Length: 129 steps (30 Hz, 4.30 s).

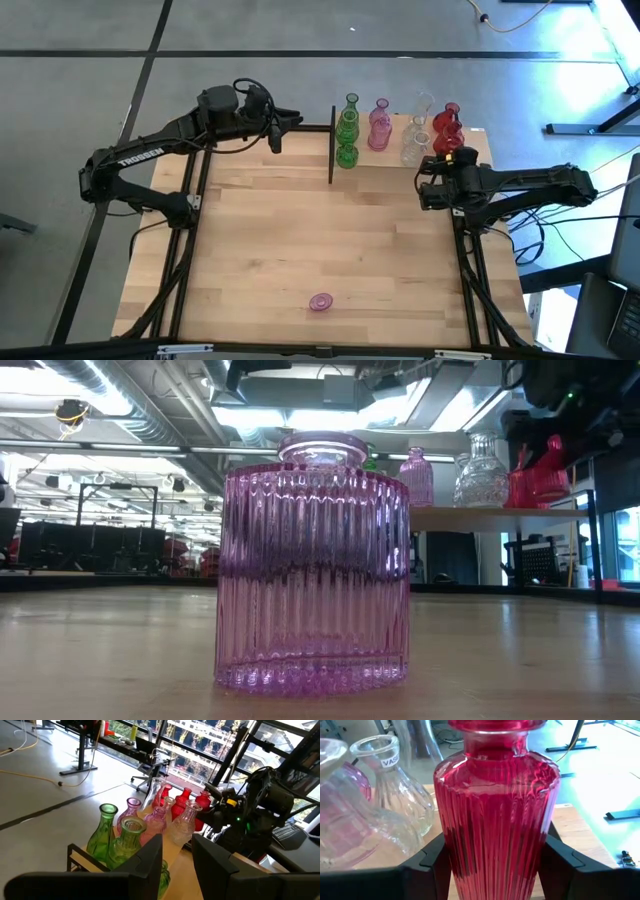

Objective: Sort vases onto shelf
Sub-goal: Put the red vase on the shelf aligned with the other red vases

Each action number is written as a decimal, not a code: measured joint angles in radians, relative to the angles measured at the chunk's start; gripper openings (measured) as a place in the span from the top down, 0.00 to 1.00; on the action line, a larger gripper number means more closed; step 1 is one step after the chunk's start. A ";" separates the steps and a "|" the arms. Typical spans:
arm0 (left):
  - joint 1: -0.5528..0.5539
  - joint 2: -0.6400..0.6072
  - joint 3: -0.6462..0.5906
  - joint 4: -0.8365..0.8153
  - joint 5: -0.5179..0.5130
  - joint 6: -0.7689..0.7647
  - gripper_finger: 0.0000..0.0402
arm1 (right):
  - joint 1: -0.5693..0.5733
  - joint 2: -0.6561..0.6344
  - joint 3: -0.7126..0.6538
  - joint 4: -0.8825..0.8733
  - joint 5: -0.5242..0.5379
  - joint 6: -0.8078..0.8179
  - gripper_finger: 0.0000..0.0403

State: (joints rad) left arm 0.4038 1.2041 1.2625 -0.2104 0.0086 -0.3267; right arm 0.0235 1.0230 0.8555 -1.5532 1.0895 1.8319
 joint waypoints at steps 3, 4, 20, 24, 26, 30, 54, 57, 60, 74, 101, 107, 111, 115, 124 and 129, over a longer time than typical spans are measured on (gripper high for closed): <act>0.000 0.000 0.000 0.000 0.000 0.009 0.75 | 0.000 0.018 0.000 -0.019 0.005 0.027 0.50; 0.000 0.000 0.000 0.000 0.000 0.015 0.75 | 0.000 0.020 -0.003 -0.016 0.000 0.027 0.50; 0.000 0.000 0.000 0.000 -0.025 0.024 0.75 | 0.002 0.019 -0.060 -0.018 -0.011 0.102 0.50; 0.000 0.000 0.000 0.000 -0.026 0.024 0.75 | 0.002 0.019 -0.060 -0.018 -0.005 0.101 0.50; 0.000 0.000 0.000 0.000 -0.026 0.024 0.75 | 0.002 0.019 -0.060 -0.018 -0.001 0.101 0.50; 0.000 0.000 0.000 0.000 -0.026 0.024 0.75 | 0.002 0.019 -0.079 -0.012 0.009 0.107 0.50; 0.000 0.000 0.000 0.002 -0.026 0.023 0.75 | 0.002 0.022 -0.099 0.017 0.047 0.126 0.50; 0.000 0.000 0.000 0.002 -0.026 0.023 0.75 | 0.002 0.022 -0.099 0.016 0.052 0.124 0.50; 0.000 0.000 0.000 0.002 -0.026 0.023 0.75 | 0.002 0.022 -0.100 0.016 0.054 0.116 0.50; 0.000 0.000 0.000 0.002 -0.026 0.023 0.75 | -0.063 0.022 -0.100 0.016 0.056 0.087 0.42; -0.001 0.000 0.000 0.032 -0.026 0.016 0.75 | -0.063 0.022 -0.100 0.093 0.070 -0.009 0.37; -0.001 0.000 0.000 0.032 -0.026 0.015 0.75 | -0.063 0.022 -0.100 0.087 0.071 -0.009 0.31; -0.001 0.000 0.000 0.032 -0.026 0.014 0.75 | -0.063 0.022 -0.100 0.086 0.071 -0.009 0.27; -0.001 0.000 0.000 0.032 -0.026 0.014 0.75 | -0.063 0.022 -0.100 0.086 0.070 -0.009 0.24; -0.001 0.000 0.000 0.032 -0.026 0.013 0.75 | -0.062 0.019 -0.066 0.031 0.017 -0.009 0.25; -0.001 0.000 0.000 0.048 -0.026 0.013 0.75 | -0.063 0.018 -0.017 -0.018 0.021 -0.024 0.25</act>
State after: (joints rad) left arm 0.4026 1.2041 1.2629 -0.1626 -0.0174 -0.3141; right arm -0.0391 1.0406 0.8381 -1.5715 1.1107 1.8082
